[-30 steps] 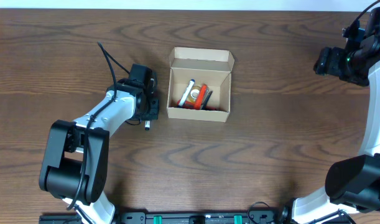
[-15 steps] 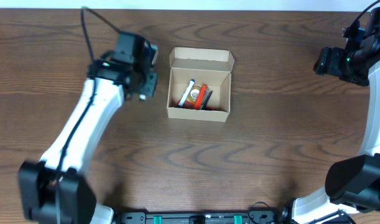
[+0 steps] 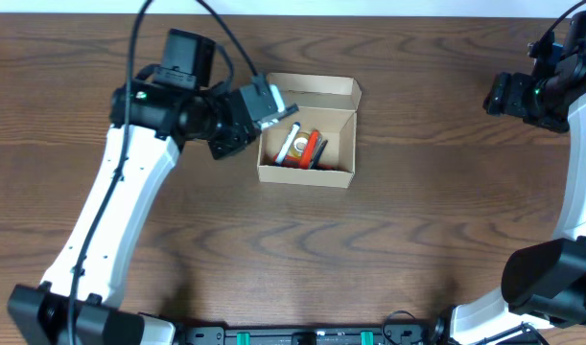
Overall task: Pack container
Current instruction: 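Carry the black marker into the cardboard box and release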
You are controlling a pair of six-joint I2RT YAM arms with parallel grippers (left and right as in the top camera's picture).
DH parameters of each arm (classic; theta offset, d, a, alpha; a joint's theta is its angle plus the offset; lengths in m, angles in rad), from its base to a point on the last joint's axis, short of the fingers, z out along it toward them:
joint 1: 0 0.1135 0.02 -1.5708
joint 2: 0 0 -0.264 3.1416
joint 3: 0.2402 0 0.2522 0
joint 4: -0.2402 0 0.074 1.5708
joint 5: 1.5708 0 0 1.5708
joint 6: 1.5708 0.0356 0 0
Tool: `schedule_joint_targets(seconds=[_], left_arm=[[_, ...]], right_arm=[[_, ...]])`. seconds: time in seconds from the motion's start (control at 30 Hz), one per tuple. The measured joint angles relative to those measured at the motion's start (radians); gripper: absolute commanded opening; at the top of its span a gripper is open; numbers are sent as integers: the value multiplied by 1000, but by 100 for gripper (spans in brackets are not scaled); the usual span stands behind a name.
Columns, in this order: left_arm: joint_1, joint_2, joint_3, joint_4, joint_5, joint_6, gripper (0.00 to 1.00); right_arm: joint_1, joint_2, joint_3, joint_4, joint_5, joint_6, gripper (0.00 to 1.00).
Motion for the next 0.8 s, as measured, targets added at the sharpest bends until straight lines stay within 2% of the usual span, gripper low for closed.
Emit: schedule_joint_targets(seconds=[0.3, 0.47, 0.8], left_arm=[[-125, 146, 74, 81, -11, 71, 6], [-134, 235, 143, 57, -23, 81, 6], [-135, 425, 146, -24, -34, 82, 6]], right_arm=[[0, 0, 0, -5, -1, 0, 86], [0, 0, 0, -9, -1, 0, 86], [0, 0, 0, -2, -1, 0, 86]])
